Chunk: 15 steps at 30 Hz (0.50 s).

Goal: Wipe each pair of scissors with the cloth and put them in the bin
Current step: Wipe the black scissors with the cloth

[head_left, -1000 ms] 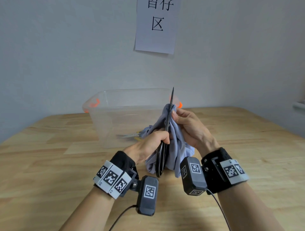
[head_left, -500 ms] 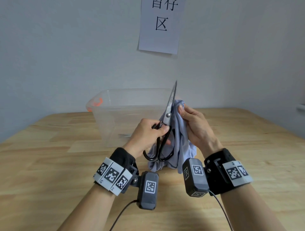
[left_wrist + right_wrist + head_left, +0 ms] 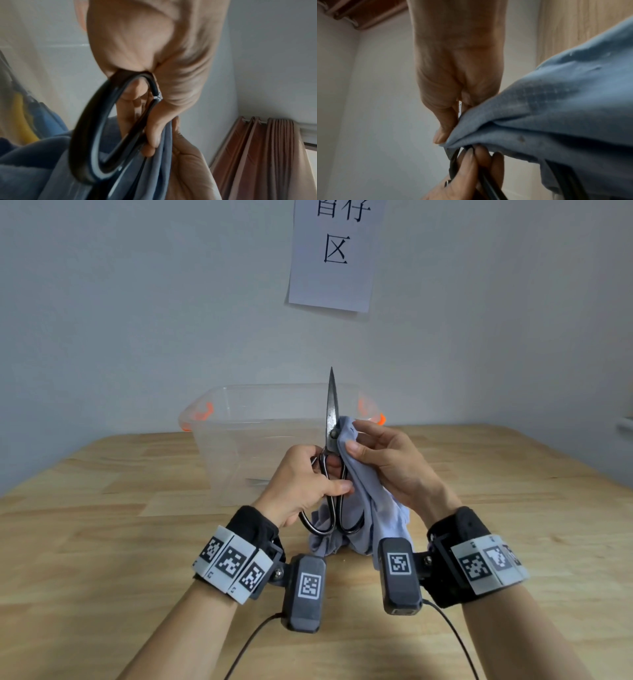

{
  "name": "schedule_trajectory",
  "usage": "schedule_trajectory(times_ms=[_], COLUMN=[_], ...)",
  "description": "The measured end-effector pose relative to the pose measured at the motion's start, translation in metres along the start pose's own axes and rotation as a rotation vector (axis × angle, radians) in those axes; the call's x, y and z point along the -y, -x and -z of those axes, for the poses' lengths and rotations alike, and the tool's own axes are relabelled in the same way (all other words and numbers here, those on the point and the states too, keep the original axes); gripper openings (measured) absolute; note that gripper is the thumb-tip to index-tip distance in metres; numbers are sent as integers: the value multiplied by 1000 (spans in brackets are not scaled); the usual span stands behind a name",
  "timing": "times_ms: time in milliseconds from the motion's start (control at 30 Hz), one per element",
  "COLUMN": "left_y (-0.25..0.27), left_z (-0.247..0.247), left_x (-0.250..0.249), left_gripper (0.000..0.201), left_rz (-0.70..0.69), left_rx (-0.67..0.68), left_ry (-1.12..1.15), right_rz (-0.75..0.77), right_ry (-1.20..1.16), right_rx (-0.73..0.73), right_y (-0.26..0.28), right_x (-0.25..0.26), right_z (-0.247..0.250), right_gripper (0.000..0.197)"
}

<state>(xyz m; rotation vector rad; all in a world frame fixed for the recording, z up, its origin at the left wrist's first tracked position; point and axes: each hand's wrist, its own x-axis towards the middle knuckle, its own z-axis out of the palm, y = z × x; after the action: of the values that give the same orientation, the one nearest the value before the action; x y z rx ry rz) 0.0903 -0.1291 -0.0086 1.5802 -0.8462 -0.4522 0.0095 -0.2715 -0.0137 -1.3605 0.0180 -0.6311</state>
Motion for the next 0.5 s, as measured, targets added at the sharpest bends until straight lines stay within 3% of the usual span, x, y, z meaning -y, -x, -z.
schedule_trajectory(times_ms=[100, 200, 500], left_y=[-2, -4, -1], left_z=[1, 2, 0], left_x=[3, 7, 3], left_gripper=[38, 51, 41], left_rz=[-25, -19, -135], left_rx=[-3, -51, -17], left_ry=[-60, -148, -185], right_rz=[23, 49, 86], right_ry=[82, 190, 331], right_rx=[-13, -38, -105], right_y=[-1, -2, -3], right_x=[0, 1, 0], right_z=[-4, -5, -5], right_gripper=[40, 29, 22])
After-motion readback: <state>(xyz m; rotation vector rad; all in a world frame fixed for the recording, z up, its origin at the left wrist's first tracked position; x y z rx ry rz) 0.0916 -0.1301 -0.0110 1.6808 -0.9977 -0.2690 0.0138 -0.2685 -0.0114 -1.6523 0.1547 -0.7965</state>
